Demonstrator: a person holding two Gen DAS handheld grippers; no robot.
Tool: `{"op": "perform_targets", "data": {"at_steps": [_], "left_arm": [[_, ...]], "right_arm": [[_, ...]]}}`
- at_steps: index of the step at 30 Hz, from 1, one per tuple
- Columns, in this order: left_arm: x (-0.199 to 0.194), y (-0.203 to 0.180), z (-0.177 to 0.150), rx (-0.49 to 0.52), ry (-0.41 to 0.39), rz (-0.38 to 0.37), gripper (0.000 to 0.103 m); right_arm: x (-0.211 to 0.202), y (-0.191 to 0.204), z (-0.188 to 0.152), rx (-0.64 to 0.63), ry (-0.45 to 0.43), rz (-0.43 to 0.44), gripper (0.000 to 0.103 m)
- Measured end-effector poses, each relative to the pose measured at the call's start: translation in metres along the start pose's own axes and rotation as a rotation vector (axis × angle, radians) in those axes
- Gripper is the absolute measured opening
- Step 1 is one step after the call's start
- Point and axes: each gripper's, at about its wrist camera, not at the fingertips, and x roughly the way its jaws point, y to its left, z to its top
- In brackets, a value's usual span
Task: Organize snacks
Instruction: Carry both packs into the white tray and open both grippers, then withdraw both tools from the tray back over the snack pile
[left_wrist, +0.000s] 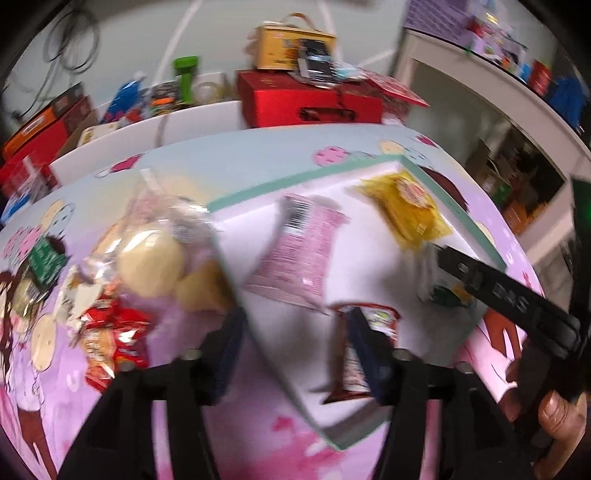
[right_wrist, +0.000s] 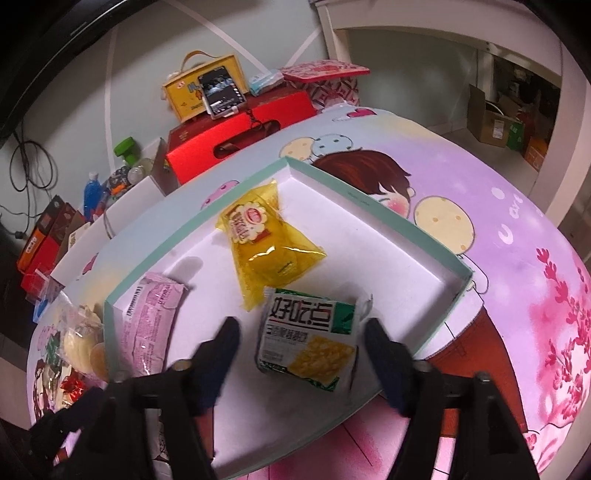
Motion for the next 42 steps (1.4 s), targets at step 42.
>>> {"op": "perform_targets", "data": {"at_steps": [42], "left_arm": [[-0.075,0.181,0.001,-0.332,-0.168,0.224,0.096]], "right_arm": [[-0.034,0.074,-0.011,-0.16,-0.101,0.186,0.103]]}}
